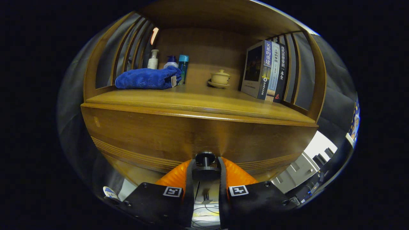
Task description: Pull open the drawer, take out the items inside it, and place them on the countertop above the cabinet.
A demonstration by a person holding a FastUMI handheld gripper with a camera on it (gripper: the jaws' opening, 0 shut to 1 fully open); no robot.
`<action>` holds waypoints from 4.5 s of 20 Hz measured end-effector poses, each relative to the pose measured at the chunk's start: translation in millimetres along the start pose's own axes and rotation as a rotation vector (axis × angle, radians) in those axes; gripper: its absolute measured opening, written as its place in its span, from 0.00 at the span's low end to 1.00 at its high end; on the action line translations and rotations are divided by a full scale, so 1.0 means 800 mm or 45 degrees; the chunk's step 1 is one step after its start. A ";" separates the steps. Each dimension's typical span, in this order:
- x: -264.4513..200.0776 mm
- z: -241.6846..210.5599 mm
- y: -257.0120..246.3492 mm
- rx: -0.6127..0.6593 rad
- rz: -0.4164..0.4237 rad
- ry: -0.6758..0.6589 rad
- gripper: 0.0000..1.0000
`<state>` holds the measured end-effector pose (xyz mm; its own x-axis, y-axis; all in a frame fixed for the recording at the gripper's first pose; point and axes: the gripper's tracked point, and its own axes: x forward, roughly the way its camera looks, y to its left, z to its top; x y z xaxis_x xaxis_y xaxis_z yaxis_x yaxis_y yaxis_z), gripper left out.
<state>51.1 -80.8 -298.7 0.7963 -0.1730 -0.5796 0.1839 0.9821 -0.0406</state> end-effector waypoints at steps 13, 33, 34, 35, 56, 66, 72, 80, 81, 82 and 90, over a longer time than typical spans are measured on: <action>-0.104 -0.046 -0.004 0.010 0.031 0.189 0.40; -0.190 -0.094 -0.005 0.067 0.019 0.294 0.40; -0.189 -0.091 -0.005 0.067 0.019 0.291 0.40; -0.188 -0.091 -0.006 0.061 0.018 0.293 0.40; -0.238 -0.007 -0.009 0.055 -0.030 0.036 0.98; -0.187 0.162 -0.064 0.183 -0.235 0.013 0.97; -0.107 0.083 -0.082 0.220 -0.281 0.503 0.98; -0.042 -0.015 -0.054 0.358 -0.164 0.867 0.98; -0.039 -0.020 -0.059 0.360 -0.172 0.888 0.98; -0.033 -0.023 -0.057 0.376 -0.171 0.901 0.98; -0.018 -0.031 0.002 0.449 -0.079 0.981 0.99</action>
<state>25.5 -75.2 -310.8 0.1874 -0.0015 -0.9823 0.4850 0.8697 0.0912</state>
